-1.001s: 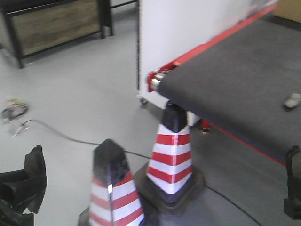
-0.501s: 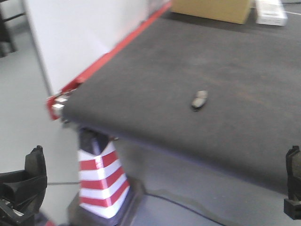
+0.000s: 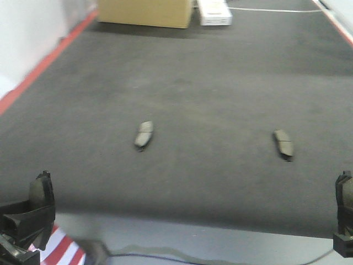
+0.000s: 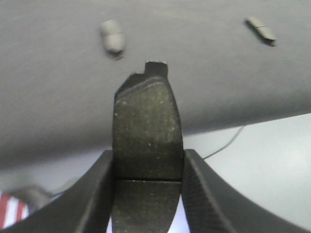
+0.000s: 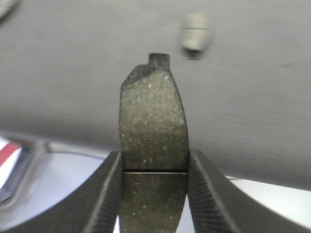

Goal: Move and align brake pads A on conveyor
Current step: 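Turn and approach the black belt conveyor holding both pads, then stop at the conveyor with both held pads above the belt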

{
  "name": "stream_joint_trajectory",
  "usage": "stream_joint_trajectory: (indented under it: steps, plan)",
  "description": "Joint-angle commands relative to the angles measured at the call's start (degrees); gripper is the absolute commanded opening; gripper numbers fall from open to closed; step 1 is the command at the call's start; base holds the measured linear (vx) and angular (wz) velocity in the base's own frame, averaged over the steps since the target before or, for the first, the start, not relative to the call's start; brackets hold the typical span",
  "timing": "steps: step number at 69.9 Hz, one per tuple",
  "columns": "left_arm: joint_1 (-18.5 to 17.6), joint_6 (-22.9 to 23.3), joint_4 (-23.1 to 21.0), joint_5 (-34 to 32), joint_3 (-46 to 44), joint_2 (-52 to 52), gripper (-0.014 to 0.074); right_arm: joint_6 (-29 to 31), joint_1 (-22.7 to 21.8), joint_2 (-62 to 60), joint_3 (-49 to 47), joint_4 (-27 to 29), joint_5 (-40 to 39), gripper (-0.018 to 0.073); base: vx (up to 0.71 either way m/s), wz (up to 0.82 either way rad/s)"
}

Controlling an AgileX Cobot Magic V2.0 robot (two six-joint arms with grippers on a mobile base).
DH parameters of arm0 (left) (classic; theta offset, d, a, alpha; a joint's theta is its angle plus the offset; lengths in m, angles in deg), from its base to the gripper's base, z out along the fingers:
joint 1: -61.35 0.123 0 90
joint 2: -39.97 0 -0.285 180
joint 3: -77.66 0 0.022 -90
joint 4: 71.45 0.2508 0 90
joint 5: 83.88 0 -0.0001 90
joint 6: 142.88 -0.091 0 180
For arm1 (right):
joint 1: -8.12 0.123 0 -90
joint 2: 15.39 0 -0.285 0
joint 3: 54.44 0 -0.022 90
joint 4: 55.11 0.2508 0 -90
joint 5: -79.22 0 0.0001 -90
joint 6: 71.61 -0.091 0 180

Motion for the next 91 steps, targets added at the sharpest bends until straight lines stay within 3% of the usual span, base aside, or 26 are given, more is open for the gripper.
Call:
stream_joint_trajectory:
  steps: [1, 91]
  plan:
    - [-0.4, 0.2, 0.0, -5.0, -1.7, 0.2, 0.0138, 0.6, -0.3, -0.1, -1.8, -0.4, -4.7, 0.0044, 0.17, -0.53]
    - [-0.4, 0.2, 0.0, -5.0, -1.7, 0.2, 0.0138, 0.6, -0.3, -0.1, -1.8, -0.4, -4.7, 0.0044, 0.14, -0.12]
